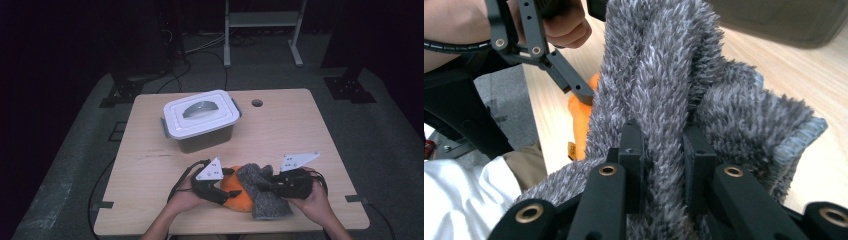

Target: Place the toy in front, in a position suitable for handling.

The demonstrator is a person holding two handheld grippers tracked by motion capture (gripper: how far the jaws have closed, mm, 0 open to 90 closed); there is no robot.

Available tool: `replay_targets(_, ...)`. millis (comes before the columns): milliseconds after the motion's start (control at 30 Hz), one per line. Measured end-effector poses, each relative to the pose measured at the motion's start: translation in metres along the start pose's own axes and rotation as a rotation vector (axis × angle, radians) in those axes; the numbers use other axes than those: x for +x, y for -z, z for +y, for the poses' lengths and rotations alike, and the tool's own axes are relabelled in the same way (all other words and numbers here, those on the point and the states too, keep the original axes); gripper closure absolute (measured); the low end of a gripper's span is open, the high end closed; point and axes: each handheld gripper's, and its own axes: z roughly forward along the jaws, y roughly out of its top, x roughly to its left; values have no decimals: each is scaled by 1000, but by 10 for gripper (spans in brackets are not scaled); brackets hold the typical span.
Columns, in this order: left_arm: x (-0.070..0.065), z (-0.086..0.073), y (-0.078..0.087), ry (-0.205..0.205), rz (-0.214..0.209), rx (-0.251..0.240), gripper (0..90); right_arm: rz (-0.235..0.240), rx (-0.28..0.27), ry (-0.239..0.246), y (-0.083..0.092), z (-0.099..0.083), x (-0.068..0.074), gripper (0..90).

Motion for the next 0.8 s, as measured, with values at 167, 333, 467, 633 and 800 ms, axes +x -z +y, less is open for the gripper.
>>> replay_targets(167,-1,-2,0,-6,0,-3,322,0,4,-61,11,-24,-10,746)
replay_targets(333,-2,-2,-1,-7,-5,2,326,-8,22,-109,20,-39,-18,744)
replay_targets(467,-2,-2,-1,-9,-6,2,325,-8,-6,-94,24,-28,-17,745)
replay_targets(633,-2,-4,2,-7,-7,12,312,4,-8,-46,9,3,-16,745)
replay_targets(800,0,2,8,5,11,7,182,29,15,-42,-3,1,-13,744)
